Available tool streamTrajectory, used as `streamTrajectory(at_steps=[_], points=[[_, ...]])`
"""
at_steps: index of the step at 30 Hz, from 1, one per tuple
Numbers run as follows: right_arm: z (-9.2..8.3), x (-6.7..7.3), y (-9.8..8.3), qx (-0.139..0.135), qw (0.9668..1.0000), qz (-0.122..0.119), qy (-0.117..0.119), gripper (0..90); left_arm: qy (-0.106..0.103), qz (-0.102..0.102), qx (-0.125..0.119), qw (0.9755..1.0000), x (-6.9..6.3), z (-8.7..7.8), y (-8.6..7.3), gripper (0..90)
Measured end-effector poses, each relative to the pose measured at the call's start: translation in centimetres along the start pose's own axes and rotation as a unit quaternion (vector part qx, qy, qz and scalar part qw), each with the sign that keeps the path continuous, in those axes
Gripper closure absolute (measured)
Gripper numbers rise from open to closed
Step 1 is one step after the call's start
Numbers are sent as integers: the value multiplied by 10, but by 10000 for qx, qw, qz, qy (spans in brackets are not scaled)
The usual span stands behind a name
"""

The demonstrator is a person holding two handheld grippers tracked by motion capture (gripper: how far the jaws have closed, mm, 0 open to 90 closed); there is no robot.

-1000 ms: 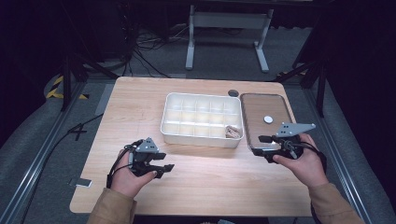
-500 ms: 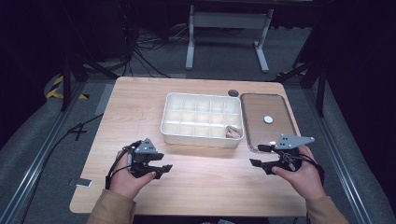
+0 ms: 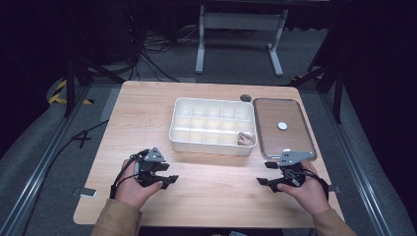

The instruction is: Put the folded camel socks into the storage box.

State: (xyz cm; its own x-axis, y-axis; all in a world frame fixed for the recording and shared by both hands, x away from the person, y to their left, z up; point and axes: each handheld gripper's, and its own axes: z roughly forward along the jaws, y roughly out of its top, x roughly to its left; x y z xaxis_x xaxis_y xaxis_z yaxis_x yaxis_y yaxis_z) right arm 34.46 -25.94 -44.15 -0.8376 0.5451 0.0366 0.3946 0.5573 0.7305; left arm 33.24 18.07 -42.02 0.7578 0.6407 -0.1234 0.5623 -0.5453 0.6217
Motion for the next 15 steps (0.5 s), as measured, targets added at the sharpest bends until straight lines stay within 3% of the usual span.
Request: streamTrajectory(at_steps=[6,9,15], points=[[16,3,-10,220,9997,-67,86,314,-75,-66,315,9995,4,8,-4,441],[24,6,-13,331,9992,-185,115,310,-135,-64,323,9994,6,11,-5,440],[35,10,-17,281,9991,-308,108,295,-181,-76,413,9990,7,14,-7,439]])
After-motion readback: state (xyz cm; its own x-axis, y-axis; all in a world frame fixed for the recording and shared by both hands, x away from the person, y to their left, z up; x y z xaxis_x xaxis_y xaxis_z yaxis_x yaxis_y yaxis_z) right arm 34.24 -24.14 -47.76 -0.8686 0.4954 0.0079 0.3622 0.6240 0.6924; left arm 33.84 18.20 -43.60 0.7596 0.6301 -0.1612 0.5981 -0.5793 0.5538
